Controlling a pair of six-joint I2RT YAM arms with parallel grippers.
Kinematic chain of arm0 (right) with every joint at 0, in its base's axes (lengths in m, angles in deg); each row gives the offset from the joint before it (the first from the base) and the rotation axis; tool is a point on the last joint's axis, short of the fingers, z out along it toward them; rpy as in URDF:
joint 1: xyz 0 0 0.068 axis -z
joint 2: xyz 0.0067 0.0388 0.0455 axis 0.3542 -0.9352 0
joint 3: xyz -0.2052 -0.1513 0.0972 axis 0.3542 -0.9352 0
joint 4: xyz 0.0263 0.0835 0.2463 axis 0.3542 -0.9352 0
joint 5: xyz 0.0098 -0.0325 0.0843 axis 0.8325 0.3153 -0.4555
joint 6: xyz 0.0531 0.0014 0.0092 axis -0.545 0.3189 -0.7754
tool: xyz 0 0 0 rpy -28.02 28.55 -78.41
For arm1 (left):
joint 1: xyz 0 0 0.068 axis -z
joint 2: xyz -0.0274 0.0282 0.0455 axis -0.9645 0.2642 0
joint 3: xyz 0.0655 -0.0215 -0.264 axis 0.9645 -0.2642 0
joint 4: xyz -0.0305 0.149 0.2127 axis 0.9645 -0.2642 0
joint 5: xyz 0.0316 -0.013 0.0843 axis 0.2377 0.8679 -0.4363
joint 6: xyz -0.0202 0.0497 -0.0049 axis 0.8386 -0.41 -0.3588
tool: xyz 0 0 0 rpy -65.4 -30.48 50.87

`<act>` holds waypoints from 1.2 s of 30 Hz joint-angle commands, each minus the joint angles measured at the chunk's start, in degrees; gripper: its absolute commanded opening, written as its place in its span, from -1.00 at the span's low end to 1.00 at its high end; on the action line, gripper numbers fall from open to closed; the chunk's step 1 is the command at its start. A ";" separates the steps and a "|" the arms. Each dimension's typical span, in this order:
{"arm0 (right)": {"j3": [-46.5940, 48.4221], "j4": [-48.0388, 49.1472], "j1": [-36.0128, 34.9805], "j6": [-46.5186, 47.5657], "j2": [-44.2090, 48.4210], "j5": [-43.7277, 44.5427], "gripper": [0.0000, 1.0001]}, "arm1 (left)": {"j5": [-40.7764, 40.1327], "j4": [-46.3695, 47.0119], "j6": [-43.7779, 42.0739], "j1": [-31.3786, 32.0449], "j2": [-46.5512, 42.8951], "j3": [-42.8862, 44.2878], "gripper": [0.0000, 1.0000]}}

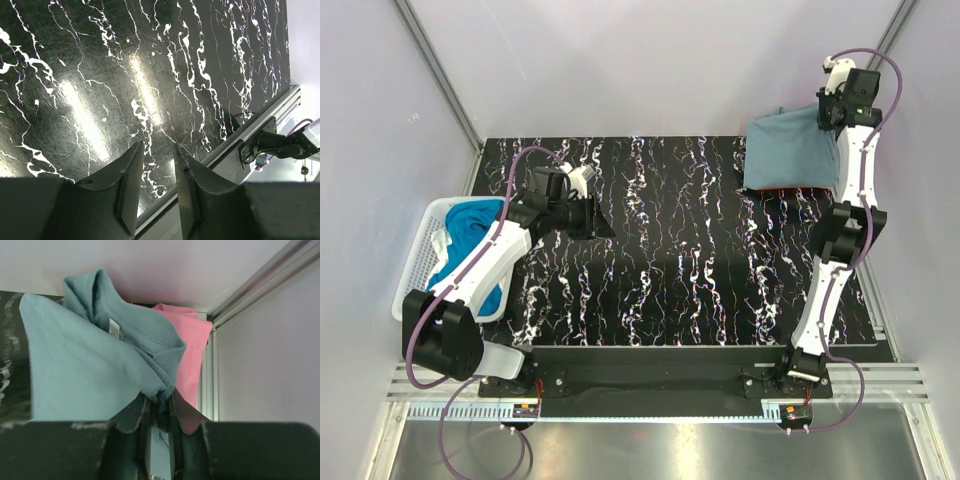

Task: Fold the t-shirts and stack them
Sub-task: Neatly place the folded tshirt to the corner

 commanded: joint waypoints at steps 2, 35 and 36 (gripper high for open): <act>6.76 10.98 1.35 -1.07 -7.04 1.08 -1.00 | 0.16 1.01 -1.04 0.28 0.27 0.41 -0.28; -12.73 0.06 -7.94 -22.58 25.18 18.06 0.99 | 2.09 6.54 -0.78 1.69 -7.71 1.11 -0.21; -15.88 -1.81 -9.01 -24.86 28.25 15.62 0.99 | 2.26 6.90 -0.25 1.60 -8.50 1.81 -0.20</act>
